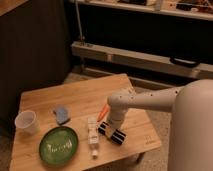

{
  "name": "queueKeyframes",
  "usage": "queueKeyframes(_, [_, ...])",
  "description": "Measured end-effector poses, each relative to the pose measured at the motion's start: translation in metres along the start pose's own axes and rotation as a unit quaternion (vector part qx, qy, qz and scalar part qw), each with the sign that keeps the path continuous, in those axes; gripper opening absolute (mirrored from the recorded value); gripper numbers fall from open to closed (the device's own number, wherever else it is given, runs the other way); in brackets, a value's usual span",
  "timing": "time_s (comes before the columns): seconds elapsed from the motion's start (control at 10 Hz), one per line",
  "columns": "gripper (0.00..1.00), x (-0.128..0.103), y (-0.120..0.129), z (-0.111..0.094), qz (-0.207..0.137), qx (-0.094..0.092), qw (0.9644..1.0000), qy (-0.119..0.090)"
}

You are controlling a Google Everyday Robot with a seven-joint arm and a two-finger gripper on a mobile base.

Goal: Place the eraser on the white sponge

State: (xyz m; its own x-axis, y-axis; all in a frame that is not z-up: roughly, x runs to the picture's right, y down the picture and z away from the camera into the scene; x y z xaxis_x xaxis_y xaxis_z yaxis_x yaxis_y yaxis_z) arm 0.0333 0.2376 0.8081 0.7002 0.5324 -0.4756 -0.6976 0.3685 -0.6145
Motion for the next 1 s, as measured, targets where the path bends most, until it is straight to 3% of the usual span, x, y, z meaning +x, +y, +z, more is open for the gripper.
queueKeyframes(0.2, [0.0, -0.011, -0.01, -0.021, 0.014, 0.007, 0.9999, -0.003])
queueKeyframes(0.3, [0.0, -0.032, -0.021, -0.048, 0.022, 0.013, 0.9997, -0.005])
queueKeyframes(0.5, [0.0, -0.068, -0.041, -0.082, 0.031, 0.02, 0.9993, -0.01])
queueKeyframes(0.6, [0.0, -0.107, -0.058, -0.106, 0.034, 0.025, 0.999, -0.016])
queueKeyframes(1.0, [0.0, -0.206, -0.053, -0.13, 0.007, 0.008, 0.9994, -0.032])
